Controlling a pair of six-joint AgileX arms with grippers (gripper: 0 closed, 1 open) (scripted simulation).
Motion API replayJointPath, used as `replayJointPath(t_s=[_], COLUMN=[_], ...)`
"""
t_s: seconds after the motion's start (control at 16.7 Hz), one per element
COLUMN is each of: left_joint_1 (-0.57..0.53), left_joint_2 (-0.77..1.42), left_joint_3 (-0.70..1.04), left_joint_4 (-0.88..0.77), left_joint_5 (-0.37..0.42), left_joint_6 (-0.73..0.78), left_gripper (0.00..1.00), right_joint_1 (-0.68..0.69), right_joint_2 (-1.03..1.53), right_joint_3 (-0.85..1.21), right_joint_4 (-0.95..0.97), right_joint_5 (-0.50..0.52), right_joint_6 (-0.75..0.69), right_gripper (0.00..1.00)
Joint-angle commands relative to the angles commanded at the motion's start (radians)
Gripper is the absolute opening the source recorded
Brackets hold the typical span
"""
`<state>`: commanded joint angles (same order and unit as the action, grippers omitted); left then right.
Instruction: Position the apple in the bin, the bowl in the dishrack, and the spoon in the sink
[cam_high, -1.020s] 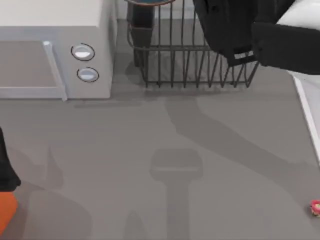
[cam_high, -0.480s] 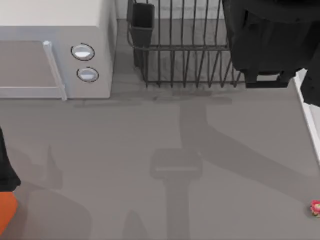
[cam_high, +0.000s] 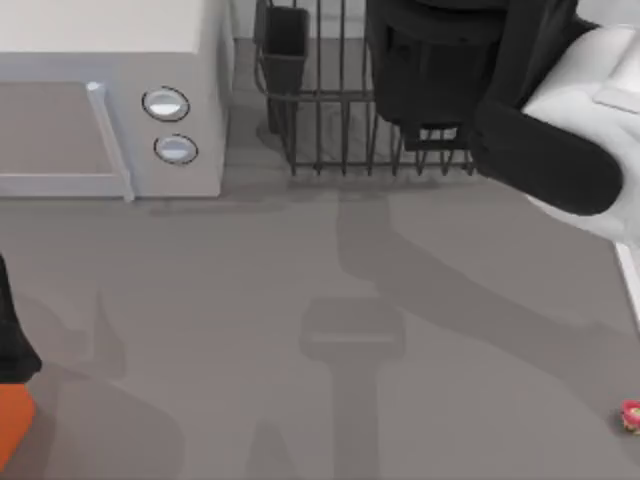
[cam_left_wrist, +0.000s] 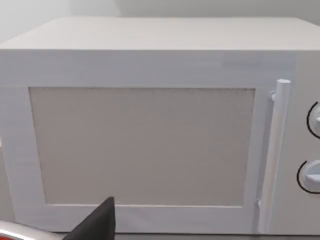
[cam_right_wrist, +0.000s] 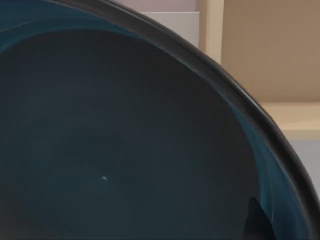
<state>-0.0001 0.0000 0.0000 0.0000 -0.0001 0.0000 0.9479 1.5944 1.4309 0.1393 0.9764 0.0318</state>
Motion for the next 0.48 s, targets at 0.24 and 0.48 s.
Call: replayJointPath(t_s=[0.24,0.48], left_joint_1=[0.0,0.0], left_joint_2=[0.0,0.0], left_joint_3=[0.0,0.0], left_joint_4=[0.0,0.0], left_joint_5=[0.0,0.0], left_joint_6=[0.0,0.0], left_gripper=[1.0,1.0], right_joint_1=[-0.131,-0.259], right_joint_2=[0.208,0.385], right_joint_3=[-0.038,-0.08], right_joint_4=[0.25,0.482], right_joint_5=[-0.126,-0.254], right_joint_6=[-0.009,-0.015], right_gripper=[0.0,0.0])
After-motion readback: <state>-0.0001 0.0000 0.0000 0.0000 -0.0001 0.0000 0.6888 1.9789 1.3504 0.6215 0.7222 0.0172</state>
